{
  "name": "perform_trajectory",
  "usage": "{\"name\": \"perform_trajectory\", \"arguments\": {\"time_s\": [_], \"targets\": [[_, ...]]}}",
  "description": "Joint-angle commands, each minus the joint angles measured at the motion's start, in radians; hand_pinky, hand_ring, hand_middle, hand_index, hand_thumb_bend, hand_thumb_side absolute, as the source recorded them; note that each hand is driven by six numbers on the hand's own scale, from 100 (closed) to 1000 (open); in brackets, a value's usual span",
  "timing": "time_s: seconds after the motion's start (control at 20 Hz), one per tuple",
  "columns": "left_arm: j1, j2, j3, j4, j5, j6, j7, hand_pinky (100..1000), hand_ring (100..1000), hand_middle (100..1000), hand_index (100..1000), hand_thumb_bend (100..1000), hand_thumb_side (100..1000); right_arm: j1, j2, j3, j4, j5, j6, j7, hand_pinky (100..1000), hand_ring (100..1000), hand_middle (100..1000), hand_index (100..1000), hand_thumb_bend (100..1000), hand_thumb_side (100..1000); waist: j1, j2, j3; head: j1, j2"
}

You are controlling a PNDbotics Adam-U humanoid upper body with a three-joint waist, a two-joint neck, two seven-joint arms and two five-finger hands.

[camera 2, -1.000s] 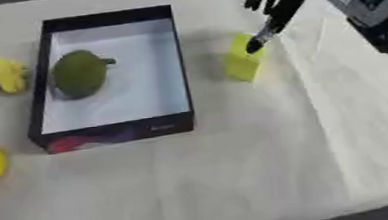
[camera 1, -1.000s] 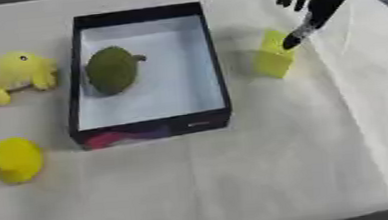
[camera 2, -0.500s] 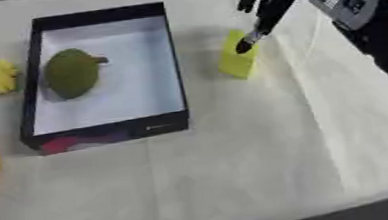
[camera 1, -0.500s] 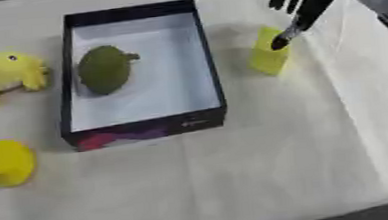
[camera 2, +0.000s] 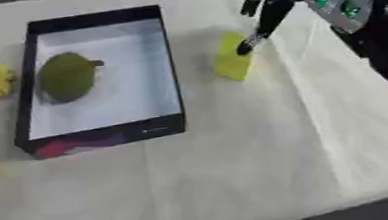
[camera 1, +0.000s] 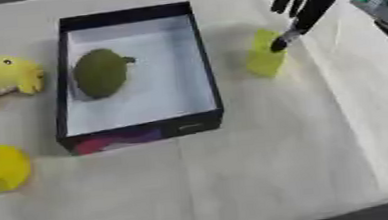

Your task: Pick up objects on the table and place them in the box.

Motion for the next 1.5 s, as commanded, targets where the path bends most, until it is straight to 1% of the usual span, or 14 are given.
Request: {"name": "perform_trajectory", "arguments": {"time_s": [0.05,0.2,0.25,0.3,0.45,0.6,0.85,1.05,1.3,1.5], "targets": [[-0.014,0.023,0.006,-0.018,0.002,0.000,0.000,764,866,876,909,798,703,-0.019,-0.013,-0.014,0.009,-0.002,-0.008,0.007,843,830,835,862,679,264,0.002,0.001,0.001,-0.002,-0.015],[-0.015,0.024,0.007,-0.019,0.002,0.000,0.001,764,867,877,909,797,703,-0.019,-0.014,-0.015,0.013,-0.005,-0.015,0.017,846,833,835,861,693,285,0.001,0.000,0.000,0.000,-0.007],[-0.016,0.024,0.007,-0.020,0.003,0.000,0.001,764,867,877,909,797,703,-0.019,-0.012,-0.016,0.015,-0.006,-0.022,0.023,847,833,833,857,691,261,0.001,0.000,0.000,0.000,-0.004],[-0.017,0.023,0.007,-0.021,0.003,0.000,0.001,764,867,877,909,797,703,-0.020,-0.010,-0.018,0.018,-0.006,-0.028,0.029,847,833,833,857,691,261,0.001,0.001,-0.001,0.000,-0.003],[-0.017,0.023,0.006,-0.021,0.003,0.001,0.001,764,868,877,909,796,704,-0.025,-0.003,-0.031,0.025,-0.016,-0.044,0.043,844,822,813,843,691,285,0.004,0.004,0.000,-0.001,0.001],[-0.017,0.024,0.006,-0.021,0.003,0.001,0.002,763,868,878,909,796,704,-0.029,-0.002,-0.039,0.028,-0.043,-0.040,0.056,840,810,801,835,687,289,0.004,0.004,0.001,-0.005,0.002],[-0.015,0.026,0.005,-0.022,0.003,0.001,0.001,763,869,878,909,794,704,-0.026,-0.014,-0.046,0.009,-0.077,-0.015,0.056,837,804,796,833,675,296,0.003,-0.001,-0.001,-0.007,0.012],[-0.013,0.029,0.005,-0.022,0.002,0.001,0.002,762,870,878,909,794,704,-0.025,-0.042,-0.044,-0.043,-0.120,0.014,0.050,834,800,792,832,669,297,-0.002,-0.004,-0.003,-0.005,0.016],[-0.011,0.032,0.006,-0.020,0.001,0.002,0.003,762,870,877,909,793,704,-0.037,-0.077,-0.022,-0.119,-0.176,0.071,0.041,831,796,788,829,652,287,-0.011,-0.005,-0.008,-0.005,0.017],[-0.013,0.033,0.004,-0.021,0.000,0.003,0.002,761,870,877,909,793,705,-0.050,-0.080,0.003,-0.157,-0.210,0.124,0.048,829,796,788,830,641,274,-0.015,-0.003,-0.012,-0.006,0.017]]}}
